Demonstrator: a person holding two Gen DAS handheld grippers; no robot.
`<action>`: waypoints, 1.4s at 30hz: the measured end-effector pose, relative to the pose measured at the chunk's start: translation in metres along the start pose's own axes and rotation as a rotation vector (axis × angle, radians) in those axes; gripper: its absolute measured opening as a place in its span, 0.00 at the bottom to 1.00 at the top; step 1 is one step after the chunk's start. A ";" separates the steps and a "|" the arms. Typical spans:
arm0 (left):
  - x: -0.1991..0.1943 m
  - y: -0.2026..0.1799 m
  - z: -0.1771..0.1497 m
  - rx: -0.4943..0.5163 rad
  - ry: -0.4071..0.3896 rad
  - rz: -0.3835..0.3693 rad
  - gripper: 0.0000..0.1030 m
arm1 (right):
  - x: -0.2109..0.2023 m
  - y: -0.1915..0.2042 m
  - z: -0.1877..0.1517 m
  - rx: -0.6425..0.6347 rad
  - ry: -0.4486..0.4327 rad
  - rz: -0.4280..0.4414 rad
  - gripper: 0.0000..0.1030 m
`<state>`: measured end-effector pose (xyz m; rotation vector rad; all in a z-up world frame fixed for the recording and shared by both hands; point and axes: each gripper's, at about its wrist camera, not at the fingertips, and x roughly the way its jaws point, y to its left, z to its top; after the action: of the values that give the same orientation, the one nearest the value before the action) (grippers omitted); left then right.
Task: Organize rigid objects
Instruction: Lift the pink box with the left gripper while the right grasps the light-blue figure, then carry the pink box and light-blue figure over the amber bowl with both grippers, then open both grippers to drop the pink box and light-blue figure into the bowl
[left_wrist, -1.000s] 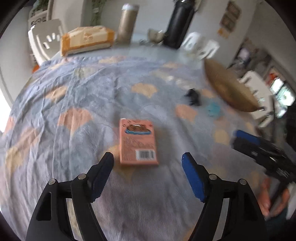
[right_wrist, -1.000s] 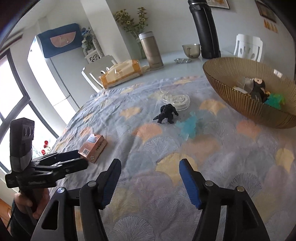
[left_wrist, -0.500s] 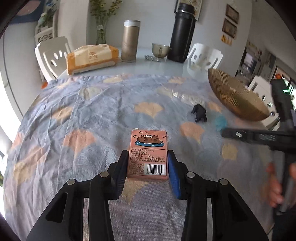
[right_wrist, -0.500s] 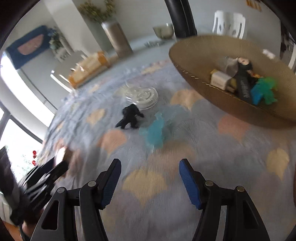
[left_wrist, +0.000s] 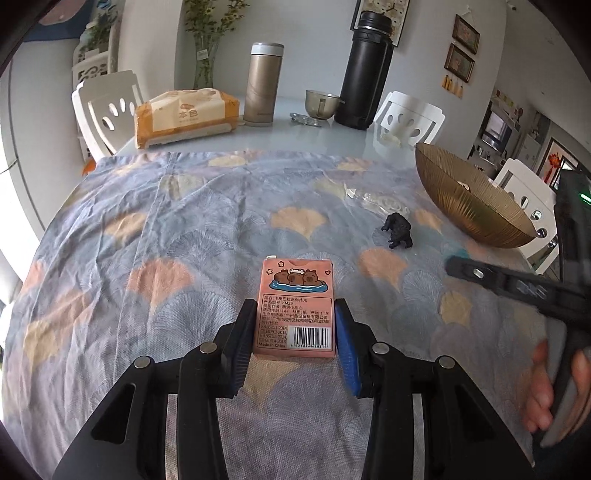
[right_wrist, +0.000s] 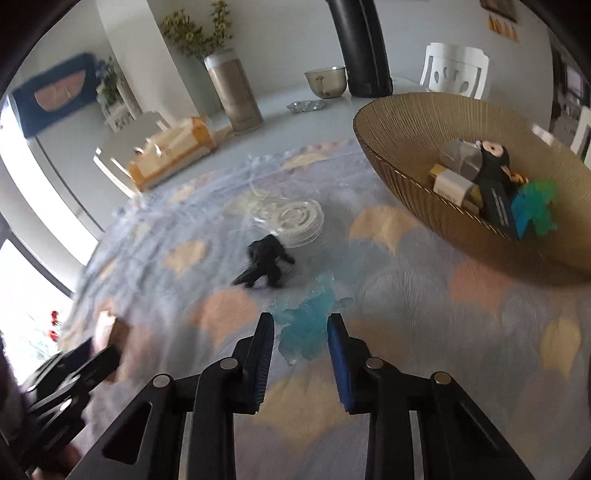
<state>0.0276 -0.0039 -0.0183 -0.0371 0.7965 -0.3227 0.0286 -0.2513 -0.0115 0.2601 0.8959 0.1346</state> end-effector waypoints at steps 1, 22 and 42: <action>0.000 -0.001 0.000 0.003 -0.001 0.000 0.37 | -0.005 0.002 -0.005 0.000 -0.007 0.005 0.28; -0.037 -0.167 0.125 0.201 -0.197 -0.266 0.37 | -0.191 -0.054 0.047 0.107 -0.470 -0.099 0.28; 0.087 -0.204 0.124 0.182 0.013 -0.298 0.48 | -0.087 -0.099 0.081 0.142 -0.234 -0.392 0.30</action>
<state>0.1170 -0.2350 0.0397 0.0181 0.7720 -0.6768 0.0395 -0.3788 0.0745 0.2218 0.7093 -0.3184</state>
